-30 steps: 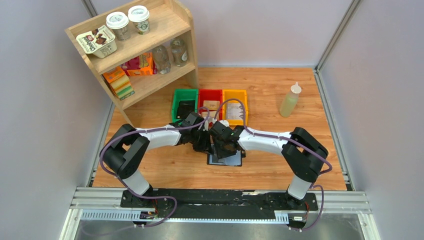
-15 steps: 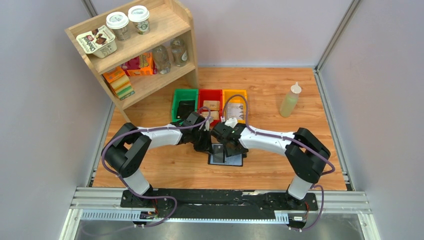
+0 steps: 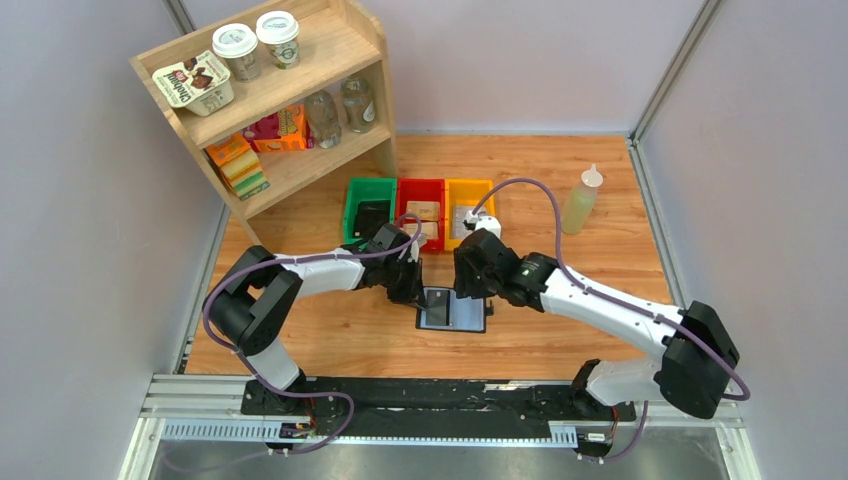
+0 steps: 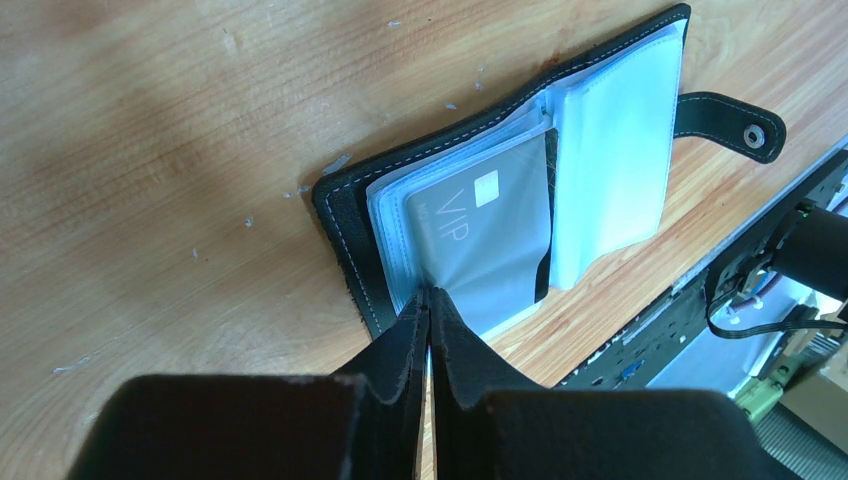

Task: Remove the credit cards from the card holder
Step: Remove the credit card from the card holder.

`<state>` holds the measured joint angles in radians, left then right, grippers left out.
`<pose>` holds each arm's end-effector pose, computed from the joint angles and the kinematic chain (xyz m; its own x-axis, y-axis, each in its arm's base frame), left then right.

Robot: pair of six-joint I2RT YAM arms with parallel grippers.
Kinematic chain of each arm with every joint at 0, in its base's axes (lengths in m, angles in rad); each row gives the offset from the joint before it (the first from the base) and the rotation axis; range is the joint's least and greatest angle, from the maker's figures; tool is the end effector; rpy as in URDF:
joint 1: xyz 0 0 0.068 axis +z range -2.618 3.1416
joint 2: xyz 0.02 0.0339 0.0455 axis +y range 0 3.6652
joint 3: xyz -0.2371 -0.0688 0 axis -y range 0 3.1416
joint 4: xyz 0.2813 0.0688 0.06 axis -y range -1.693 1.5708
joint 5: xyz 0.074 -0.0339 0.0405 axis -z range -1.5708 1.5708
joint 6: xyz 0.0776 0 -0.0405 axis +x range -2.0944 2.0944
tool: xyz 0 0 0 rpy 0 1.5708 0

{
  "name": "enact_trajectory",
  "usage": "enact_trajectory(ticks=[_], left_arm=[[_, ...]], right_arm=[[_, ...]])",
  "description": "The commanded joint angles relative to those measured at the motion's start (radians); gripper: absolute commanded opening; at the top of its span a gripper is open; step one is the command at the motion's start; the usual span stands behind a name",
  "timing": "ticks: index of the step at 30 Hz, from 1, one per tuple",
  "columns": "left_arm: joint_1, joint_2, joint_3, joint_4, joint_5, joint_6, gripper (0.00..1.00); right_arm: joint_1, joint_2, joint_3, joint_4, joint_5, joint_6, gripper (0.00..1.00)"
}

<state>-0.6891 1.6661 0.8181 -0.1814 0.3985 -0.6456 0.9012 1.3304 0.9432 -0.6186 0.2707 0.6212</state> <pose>0.2499 -0.2449 0.0535 -0.9738 0.0837 -0.2115 0.1934 0.7945 -0.5757 0.2188 0.2430 0.1675 -0.8143 -0.1251 -0.5668 -0.2370 0.9630 0.1280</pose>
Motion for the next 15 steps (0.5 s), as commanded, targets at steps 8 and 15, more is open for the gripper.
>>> enact_trajectory(ticks=[8, 15], left_arm=[[-0.007, -0.005, -0.017, -0.058, -0.069, 0.037, 0.07], [-0.007, -0.006, -0.016, -0.059, -0.072, 0.035, 0.07]], right_arm=[[-0.194, 0.056, -0.214, 0.445, -0.499, 0.092, 0.42], [-0.232, 0.139, -0.284, 0.605, -0.625, 0.123, 0.36]])
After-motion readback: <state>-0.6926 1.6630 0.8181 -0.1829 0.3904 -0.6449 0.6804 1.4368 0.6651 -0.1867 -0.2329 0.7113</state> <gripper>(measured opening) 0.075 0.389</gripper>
